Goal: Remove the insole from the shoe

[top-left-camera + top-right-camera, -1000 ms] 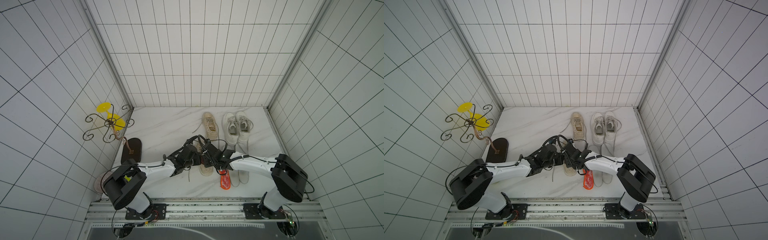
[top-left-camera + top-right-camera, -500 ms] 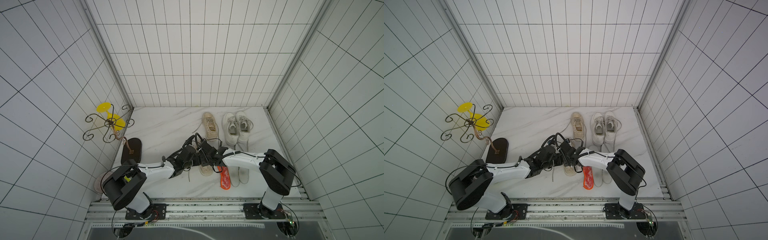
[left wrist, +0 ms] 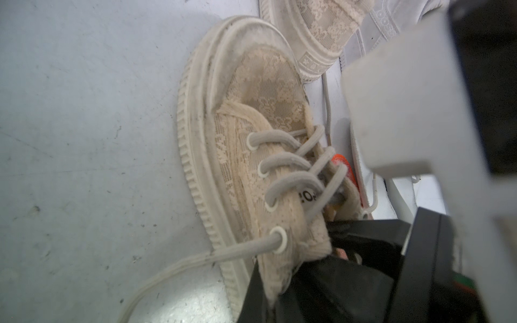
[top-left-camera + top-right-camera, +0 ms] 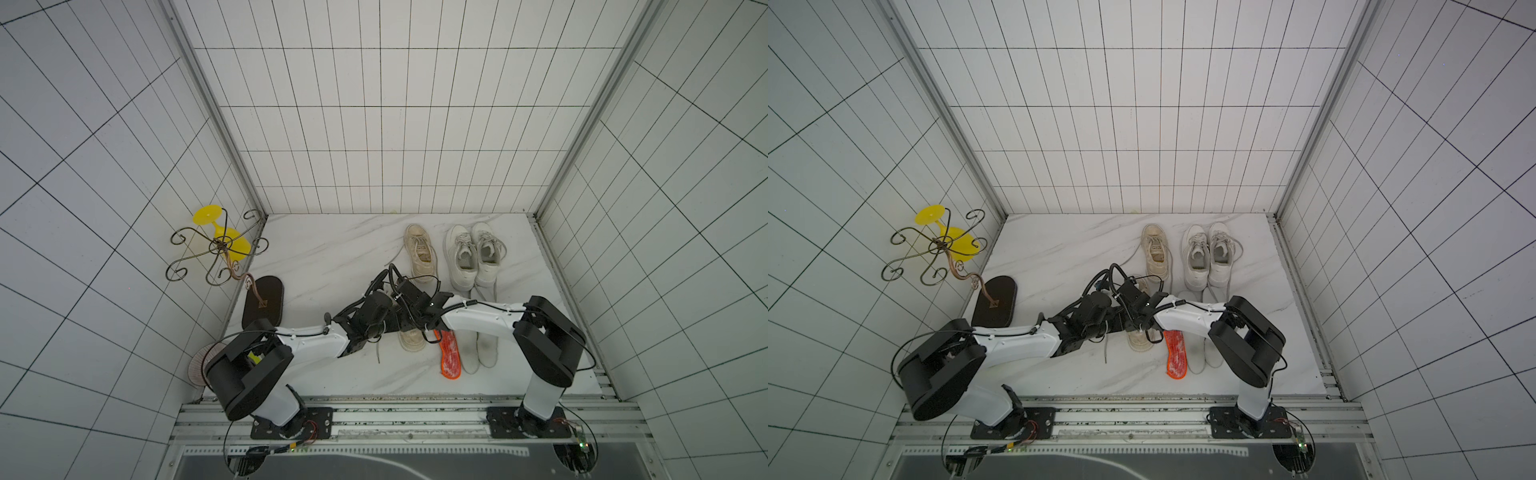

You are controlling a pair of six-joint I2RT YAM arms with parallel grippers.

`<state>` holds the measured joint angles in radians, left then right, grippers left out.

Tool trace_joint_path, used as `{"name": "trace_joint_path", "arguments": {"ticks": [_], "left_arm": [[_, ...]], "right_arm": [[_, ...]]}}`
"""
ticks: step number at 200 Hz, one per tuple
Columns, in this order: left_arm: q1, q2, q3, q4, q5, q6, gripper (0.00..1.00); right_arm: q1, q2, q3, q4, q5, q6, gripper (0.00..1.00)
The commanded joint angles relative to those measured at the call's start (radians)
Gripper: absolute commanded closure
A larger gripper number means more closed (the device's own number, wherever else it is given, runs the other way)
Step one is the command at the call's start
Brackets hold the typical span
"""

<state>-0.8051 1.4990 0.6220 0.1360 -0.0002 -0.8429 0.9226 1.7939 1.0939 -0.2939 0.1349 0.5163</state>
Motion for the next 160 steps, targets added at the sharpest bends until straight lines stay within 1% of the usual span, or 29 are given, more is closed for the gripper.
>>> {"name": "trace_joint_path", "arguments": {"ticks": [1,39,93,129,160], "left_arm": [[-0.014,-0.028,-0.005,0.011,-0.004,-0.003,1.00],[-0.009,-0.042,-0.011,0.004,-0.013,-0.001,1.00],[0.014,-0.058,-0.022,-0.024,-0.018,-0.001,1.00],[0.021,-0.063,-0.019,-0.042,-0.031,-0.001,1.00],[0.034,-0.059,-0.011,-0.068,-0.041,-0.003,1.00]], "right_arm": [[0.010,-0.001,-0.060,0.043,-0.089,-0.003,0.92],[0.010,-0.093,-0.112,0.124,-0.134,-0.019,1.00],[0.010,-0.221,-0.189,0.223,-0.143,-0.028,1.00],[0.010,-0.309,-0.234,0.254,-0.115,-0.030,1.00],[0.010,-0.399,-0.290,0.316,-0.118,-0.032,1.00]]}}
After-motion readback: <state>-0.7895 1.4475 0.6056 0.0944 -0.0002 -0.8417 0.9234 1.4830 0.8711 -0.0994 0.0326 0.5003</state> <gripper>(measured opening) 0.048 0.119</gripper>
